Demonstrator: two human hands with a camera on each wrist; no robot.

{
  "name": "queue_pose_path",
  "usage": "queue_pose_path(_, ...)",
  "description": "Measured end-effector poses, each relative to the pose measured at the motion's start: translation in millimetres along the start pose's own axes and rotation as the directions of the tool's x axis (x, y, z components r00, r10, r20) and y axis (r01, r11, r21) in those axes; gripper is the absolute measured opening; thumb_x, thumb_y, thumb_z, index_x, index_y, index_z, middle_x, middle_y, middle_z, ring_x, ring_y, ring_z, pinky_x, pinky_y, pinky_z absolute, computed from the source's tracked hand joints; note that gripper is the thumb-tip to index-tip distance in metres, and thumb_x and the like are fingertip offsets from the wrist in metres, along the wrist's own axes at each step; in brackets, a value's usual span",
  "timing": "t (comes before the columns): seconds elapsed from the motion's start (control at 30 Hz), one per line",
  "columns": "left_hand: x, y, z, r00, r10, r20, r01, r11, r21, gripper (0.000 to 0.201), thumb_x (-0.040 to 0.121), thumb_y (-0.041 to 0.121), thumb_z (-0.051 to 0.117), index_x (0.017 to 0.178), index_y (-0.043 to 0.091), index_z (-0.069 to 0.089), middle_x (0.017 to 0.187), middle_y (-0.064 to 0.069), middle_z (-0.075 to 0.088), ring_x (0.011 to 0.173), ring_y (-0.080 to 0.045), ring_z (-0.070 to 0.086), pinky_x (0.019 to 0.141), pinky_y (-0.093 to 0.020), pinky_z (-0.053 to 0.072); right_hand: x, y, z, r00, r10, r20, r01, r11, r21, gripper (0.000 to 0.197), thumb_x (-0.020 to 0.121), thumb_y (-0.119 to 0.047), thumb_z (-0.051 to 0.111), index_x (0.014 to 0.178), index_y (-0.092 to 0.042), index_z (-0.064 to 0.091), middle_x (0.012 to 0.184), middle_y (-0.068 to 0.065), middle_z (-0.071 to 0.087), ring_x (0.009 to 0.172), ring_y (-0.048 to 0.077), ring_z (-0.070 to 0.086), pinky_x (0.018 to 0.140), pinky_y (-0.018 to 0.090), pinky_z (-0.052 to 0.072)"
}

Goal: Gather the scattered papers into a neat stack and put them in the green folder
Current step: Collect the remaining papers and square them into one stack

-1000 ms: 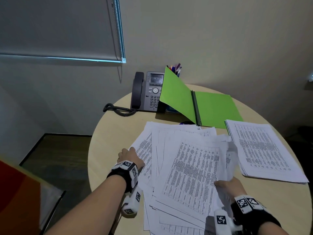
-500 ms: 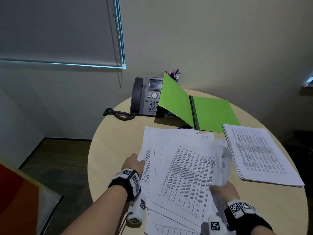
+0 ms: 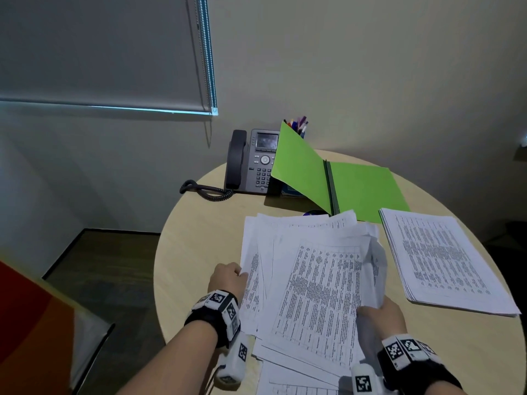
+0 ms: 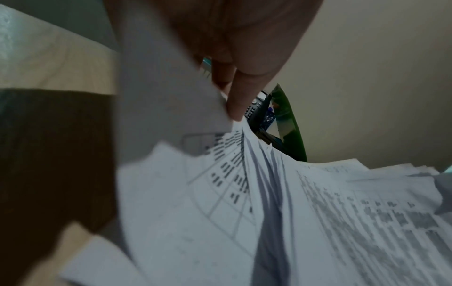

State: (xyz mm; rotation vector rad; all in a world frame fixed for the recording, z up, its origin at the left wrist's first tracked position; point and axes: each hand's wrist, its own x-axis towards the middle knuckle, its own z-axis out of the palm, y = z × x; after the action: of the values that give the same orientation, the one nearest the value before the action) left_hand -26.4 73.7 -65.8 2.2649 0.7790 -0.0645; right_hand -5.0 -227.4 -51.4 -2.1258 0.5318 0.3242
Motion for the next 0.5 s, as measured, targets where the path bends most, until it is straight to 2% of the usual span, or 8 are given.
queue_pose_path(0.07, -1, 0, 3, 0.996, -0.028, 0.083, 0.031, 0.999, -0.04, 0.041, 0.088, 0.017, 0.048, 0.057, 0.019, 0.021, 0.061, 0.001, 0.022, 0.052, -0.015, 0.018, 0.052, -0.025, 0.012, 3, 0, -1, 1.0, 0.004, 0.025, -0.004, 1.0, -0.002, 0.034, 0.08, 0.005, 0.061, 0.114, 0.006, 0.055, 0.092, 0.017, 0.058, 0.086, 0.032, 0.055, 0.078, 0.035, 0.045)
queue_pose_path(0.17, -1, 6, 6, 0.983, -0.095, 0.156, 0.127, 0.968, -0.215, 0.04, 0.088, 0.013, 0.046, 0.061, 0.019, 0.017, 0.061, 0.0, 0.016, 0.055, -0.016, 0.014, 0.057, -0.027, 0.013, 2, -3, 0, 0.999, -0.002, 0.054, 0.001, 1.0, 0.027, 0.034, 0.081, 0.004, 0.062, 0.114, 0.003, 0.055, 0.093, 0.016, 0.058, 0.086, 0.03, 0.055, 0.078, 0.036, 0.045)
queue_pose_path(0.23, -1, 9, 8, 0.974, -0.132, 0.187, 0.186, 0.932, -0.311, 0.027, 0.089, 0.016, 0.049, 0.068, 0.015, 0.032, 0.065, -0.001, 0.032, 0.055, -0.016, 0.029, 0.056, -0.026, 0.023, 1, -5, 4, 0.996, -0.013, 0.087, 0.005, 0.996, 0.09, 0.041, 0.08, 0.005, 0.062, 0.119, -0.004, 0.051, 0.099, 0.016, 0.06, 0.091, 0.031, 0.056, 0.082, 0.037, 0.046)
queue_pose_path(0.27, -6, 12, 8, 0.966, -0.145, 0.215, 0.219, 0.9, -0.378, 0.017, 0.088, 0.02, 0.054, 0.082, 0.012, 0.041, 0.074, -0.002, 0.045, 0.062, -0.018, 0.043, 0.057, -0.026, 0.033, 3, -3, 7, 0.993, -0.028, 0.11, 0.016, 0.994, 0.106, 0.047, 0.079, 0.004, 0.062, 0.122, -0.009, 0.048, 0.103, 0.015, 0.06, 0.095, 0.031, 0.057, 0.084, 0.038, 0.047)
queue_pose_path(0.33, -9, 11, 11, 0.941, -0.165, 0.295, 0.295, 0.826, -0.48, 0.049, 0.078, 0.028, 0.07, 0.111, 0.006, 0.043, 0.101, -0.008, 0.059, 0.09, -0.026, 0.061, 0.074, -0.032, 0.051, 2, -6, 10, 0.981, -0.069, 0.181, 0.048, 0.992, 0.12, 0.058, 0.077, 0.003, 0.064, 0.128, -0.014, 0.044, 0.114, 0.013, 0.06, 0.102, 0.03, 0.057, 0.091, 0.043, 0.048)
queue_pose_path(0.37, -12, 14, 9, 0.921, -0.16, 0.355, 0.322, 0.825, -0.465, 0.061, 0.071, 0.03, 0.077, 0.116, 0.002, 0.047, 0.108, -0.01, 0.062, 0.097, -0.028, 0.063, 0.083, -0.036, 0.053, 1, -8, 11, 0.971, -0.084, 0.223, 0.058, 0.991, 0.121, 0.06, 0.077, 0.003, 0.065, 0.13, -0.015, 0.043, 0.117, 0.013, 0.06, 0.103, 0.029, 0.056, 0.092, 0.043, 0.048)
queue_pose_path(0.43, -15, 19, 9, 0.888, -0.139, 0.439, 0.322, 0.869, -0.376, 0.061, 0.068, 0.024, 0.081, 0.117, -0.003, 0.057, 0.111, -0.015, 0.066, 0.102, -0.03, 0.064, 0.09, -0.038, 0.053, -2, -11, 12, 0.955, -0.086, 0.283, 0.058, 0.993, 0.106, 0.054, 0.08, 0.005, 0.064, 0.126, -0.013, 0.045, 0.11, 0.013, 0.059, 0.1, 0.027, 0.055, 0.085, 0.035, 0.048)
queue_pose_path(0.5, -16, 21, 8, 0.876, -0.161, 0.455, 0.296, 0.924, -0.242, 0.048, 0.075, 0.017, 0.076, 0.114, -0.005, 0.059, 0.111, -0.018, 0.066, 0.099, -0.031, 0.064, 0.088, -0.034, 0.052, -6, -11, 10, 0.946, -0.073, 0.315, 0.031, 0.99, 0.135, 0.046, 0.081, 0.009, 0.062, 0.122, -0.006, 0.048, 0.097, 0.01, 0.062, 0.087, 0.026, 0.058, 0.065, 0.024, 0.052)
